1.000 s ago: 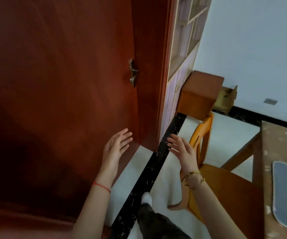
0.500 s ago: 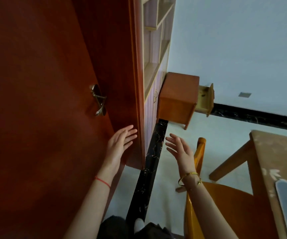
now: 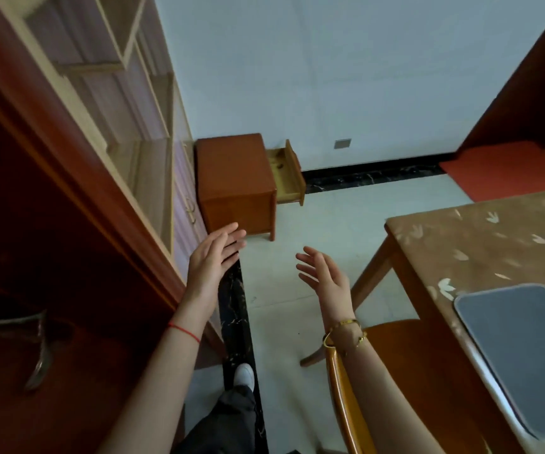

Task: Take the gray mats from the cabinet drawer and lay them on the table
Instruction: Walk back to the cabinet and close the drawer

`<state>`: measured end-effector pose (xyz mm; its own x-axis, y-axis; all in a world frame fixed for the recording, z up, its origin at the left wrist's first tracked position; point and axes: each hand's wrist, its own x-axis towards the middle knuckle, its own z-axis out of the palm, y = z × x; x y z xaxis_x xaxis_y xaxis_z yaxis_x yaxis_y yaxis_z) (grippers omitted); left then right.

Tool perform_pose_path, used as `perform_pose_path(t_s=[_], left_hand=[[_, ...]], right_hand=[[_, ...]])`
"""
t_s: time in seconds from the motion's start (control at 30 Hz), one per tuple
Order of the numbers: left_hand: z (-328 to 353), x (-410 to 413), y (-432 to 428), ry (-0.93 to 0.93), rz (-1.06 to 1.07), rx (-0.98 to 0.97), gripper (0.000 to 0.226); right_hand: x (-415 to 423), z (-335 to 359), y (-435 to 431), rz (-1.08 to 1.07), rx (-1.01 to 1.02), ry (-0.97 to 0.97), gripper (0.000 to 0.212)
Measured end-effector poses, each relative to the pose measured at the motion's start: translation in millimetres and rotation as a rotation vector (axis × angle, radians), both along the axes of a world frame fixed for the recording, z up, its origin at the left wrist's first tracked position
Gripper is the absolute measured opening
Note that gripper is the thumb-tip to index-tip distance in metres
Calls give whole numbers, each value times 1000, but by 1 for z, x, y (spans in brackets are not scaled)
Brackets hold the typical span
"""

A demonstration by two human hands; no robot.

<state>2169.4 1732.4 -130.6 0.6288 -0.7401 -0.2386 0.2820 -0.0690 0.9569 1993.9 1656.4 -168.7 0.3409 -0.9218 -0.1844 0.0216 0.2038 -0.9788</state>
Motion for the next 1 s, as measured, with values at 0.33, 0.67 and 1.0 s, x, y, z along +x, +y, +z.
perform_pose_path(t_s=[0.33,0.67,1.0], left_hand=[[-12,104,-107,-16,-29,3,33],[-24,175,-177,11,109,63,34],[-24,212,-342,45,207,40,32]], right_hand=[[115,-9,-107,-72,27,18,32],[193,-15,-225,50,30,43,26],[229,-7,-406,179,2,76,28]])
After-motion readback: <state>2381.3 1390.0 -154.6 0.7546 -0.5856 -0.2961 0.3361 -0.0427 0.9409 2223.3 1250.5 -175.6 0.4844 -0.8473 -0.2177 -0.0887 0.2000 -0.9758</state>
